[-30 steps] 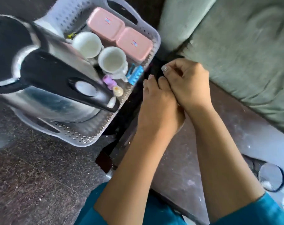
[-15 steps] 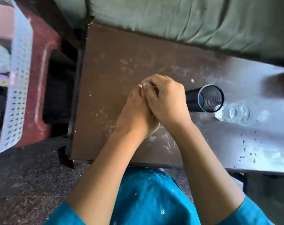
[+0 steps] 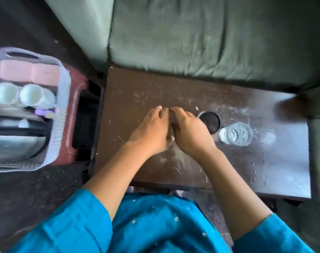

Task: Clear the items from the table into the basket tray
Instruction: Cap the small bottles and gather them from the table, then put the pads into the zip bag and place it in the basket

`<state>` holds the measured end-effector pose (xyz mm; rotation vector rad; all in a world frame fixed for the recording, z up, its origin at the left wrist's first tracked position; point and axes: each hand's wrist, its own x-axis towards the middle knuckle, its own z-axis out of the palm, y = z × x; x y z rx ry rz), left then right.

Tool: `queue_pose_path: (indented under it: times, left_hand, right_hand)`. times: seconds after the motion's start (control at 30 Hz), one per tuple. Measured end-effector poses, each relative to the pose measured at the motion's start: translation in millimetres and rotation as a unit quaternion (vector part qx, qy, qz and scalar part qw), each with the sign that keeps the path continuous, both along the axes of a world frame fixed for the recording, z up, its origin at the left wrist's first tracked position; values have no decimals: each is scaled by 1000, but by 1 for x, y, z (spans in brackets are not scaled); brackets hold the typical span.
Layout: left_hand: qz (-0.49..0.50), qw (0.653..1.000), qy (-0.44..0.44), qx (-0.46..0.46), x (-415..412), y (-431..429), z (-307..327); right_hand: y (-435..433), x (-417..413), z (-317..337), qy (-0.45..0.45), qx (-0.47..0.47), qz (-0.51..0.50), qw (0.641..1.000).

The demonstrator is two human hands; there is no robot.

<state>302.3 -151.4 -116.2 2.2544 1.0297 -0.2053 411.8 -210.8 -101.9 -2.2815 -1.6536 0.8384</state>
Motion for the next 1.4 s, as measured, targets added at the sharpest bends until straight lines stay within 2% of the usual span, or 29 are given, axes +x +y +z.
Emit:
queue_pose_path:
  times: [0.17,0.23,0.33,0.6,0.7,0.8,0.93,1.03,1.13,1.23,1.3,1.4]
  left_hand:
    - [69,996,6,57,-47,28,48]
    - [66,994,31,75,-71,41,63]
    - [117,988,42,92,-116,60,88]
    - [268,958,19,101,-246,109,124]
    - [324,938,30,120,-294,131,118]
    - [413,903,26,113,-344,149,104]
    - [499,862,21,84,-399,157,72]
    - [529,847,25,45,-425,159,44]
    - [543,839,-11,34,-439,163,24]
    - [587,807,-50,27,-456,169,6]
    - [590,807,-28,-4,-463,171,-6]
    - [560,827,12,-51,-456,172,-22]
  right_hand:
    - [41,-46,47,20,57,62,996]
    - [63,-66,63,17,65,108,992]
    - [95,-101,84,20,65,176,982]
    - [175,-212,95,30,77,283,956]
    - [215,-250,89,28,86,329,940]
    - [260,-294,76,0,79,377,923]
    - [302,-347,49,-32,16,417,908]
    - [325,-381,20,-33,-40,438,897]
    - [341,-402,-11,-52,-77,490,867]
    - [350,-417,-37,-73,-81,541,834]
    - [354,-422,-48,-83,-90,564,817]
    - [357,-424,-57,-76,-69,560,822]
